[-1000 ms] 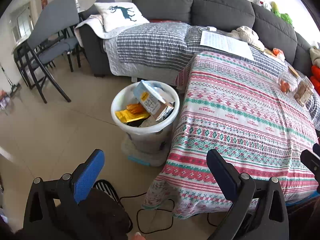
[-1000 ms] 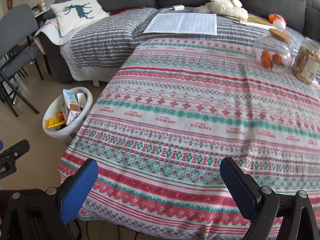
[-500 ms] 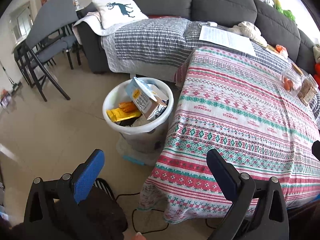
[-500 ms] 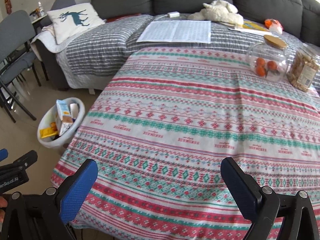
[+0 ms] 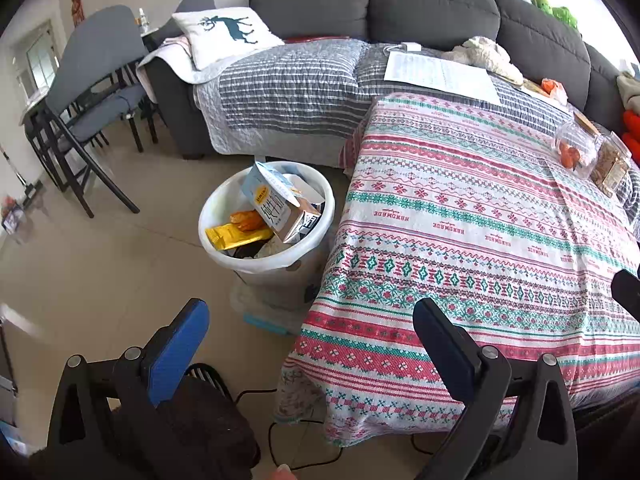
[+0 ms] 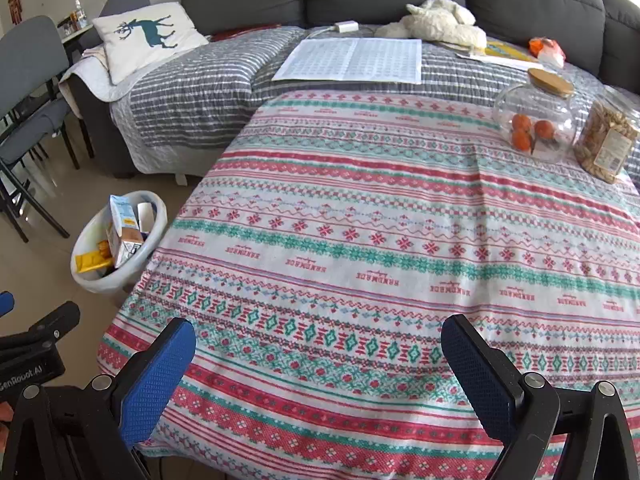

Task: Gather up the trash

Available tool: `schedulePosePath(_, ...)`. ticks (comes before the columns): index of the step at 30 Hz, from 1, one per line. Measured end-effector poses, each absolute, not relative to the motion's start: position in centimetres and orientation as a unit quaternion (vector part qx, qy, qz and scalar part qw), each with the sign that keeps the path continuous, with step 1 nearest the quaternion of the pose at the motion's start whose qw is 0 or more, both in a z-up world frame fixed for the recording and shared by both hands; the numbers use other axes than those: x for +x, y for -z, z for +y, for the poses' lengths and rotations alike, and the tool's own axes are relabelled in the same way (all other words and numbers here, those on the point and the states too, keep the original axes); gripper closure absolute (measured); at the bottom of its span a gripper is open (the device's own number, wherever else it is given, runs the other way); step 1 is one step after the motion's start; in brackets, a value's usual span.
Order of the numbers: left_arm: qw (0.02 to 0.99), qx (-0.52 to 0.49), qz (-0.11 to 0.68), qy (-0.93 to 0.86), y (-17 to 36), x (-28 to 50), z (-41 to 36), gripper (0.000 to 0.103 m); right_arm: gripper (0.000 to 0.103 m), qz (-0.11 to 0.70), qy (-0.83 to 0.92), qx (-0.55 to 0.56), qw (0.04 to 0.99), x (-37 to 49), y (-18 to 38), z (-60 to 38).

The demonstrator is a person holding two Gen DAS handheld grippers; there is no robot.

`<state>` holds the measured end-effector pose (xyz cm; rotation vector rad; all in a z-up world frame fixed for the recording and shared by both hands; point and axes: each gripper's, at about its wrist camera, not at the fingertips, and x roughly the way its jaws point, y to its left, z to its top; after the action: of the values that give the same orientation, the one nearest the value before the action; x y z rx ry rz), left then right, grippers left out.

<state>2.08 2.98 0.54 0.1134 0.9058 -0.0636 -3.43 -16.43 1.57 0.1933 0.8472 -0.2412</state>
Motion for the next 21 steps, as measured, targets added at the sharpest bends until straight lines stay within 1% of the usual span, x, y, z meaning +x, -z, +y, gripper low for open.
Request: schedulePosePath(21,0.904,0.043,0.425,0.019,-1.1,1.3,5.1,0.000,0.002,0.412,0.101,0.080,0.902,-2.3,-0.9,-14.3)
